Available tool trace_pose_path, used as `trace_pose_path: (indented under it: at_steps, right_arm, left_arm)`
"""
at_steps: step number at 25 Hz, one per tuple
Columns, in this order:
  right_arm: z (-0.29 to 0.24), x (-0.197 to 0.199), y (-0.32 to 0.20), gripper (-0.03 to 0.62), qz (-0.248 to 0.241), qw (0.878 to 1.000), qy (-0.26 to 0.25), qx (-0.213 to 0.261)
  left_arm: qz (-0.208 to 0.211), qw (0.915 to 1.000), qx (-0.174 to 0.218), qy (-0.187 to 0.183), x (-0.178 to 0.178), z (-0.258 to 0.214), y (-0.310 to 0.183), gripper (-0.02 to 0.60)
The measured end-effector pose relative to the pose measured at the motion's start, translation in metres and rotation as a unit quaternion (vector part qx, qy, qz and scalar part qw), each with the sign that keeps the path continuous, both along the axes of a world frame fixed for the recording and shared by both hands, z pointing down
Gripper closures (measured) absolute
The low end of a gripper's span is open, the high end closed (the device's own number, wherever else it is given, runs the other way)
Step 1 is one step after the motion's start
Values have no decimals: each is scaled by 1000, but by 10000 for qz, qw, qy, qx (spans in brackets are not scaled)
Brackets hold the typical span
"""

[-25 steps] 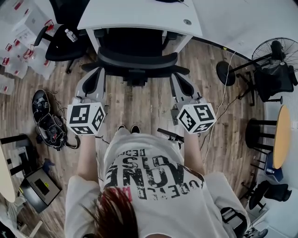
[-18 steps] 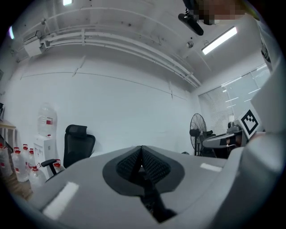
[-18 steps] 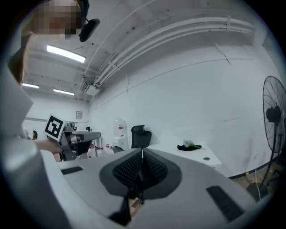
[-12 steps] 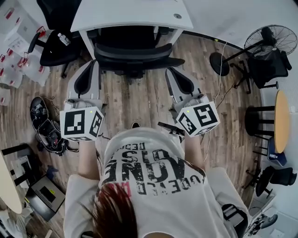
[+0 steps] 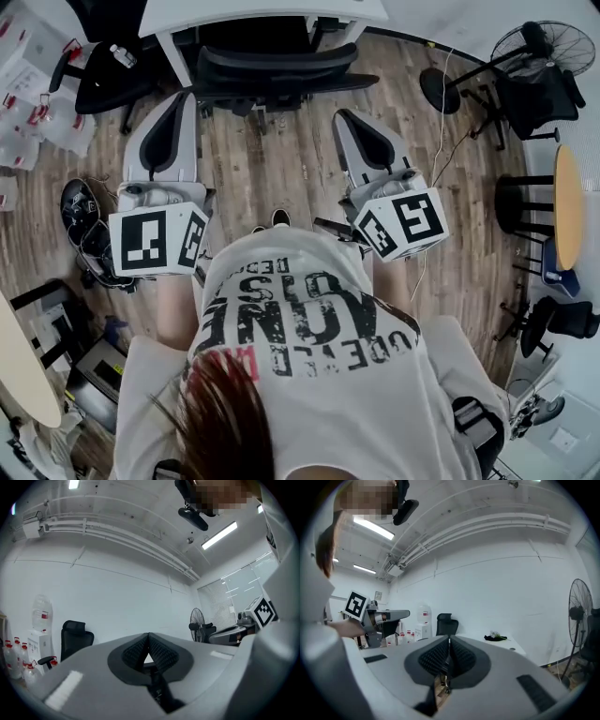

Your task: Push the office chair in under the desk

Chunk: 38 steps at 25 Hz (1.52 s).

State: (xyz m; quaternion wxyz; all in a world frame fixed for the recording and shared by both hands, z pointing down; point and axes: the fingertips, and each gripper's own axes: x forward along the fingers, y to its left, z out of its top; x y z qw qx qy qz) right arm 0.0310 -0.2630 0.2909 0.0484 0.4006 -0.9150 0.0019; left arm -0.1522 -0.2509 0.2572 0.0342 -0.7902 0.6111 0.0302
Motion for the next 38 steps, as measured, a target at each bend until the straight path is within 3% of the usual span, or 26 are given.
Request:
trace_pose_path:
  at_steps: [13,24,34,38]
  right_arm:
    - [-6,-19,47,576,80,9996,240,131]
    - [4,-4,48,576,-35,9997,224,6]
    - [8,10,37,576,-72,9999,95,-70]
    - [9,11,33,576,-90,9999,34,-68]
  left_arm:
    - [356,9990,-259,40,9,20,47,569]
    - [537,9985,-132,54,48,12,44,569]
    - [531,9971,-497,205,59,27,37,569]
    - [542,9973,-475,172,60,27,34,569]
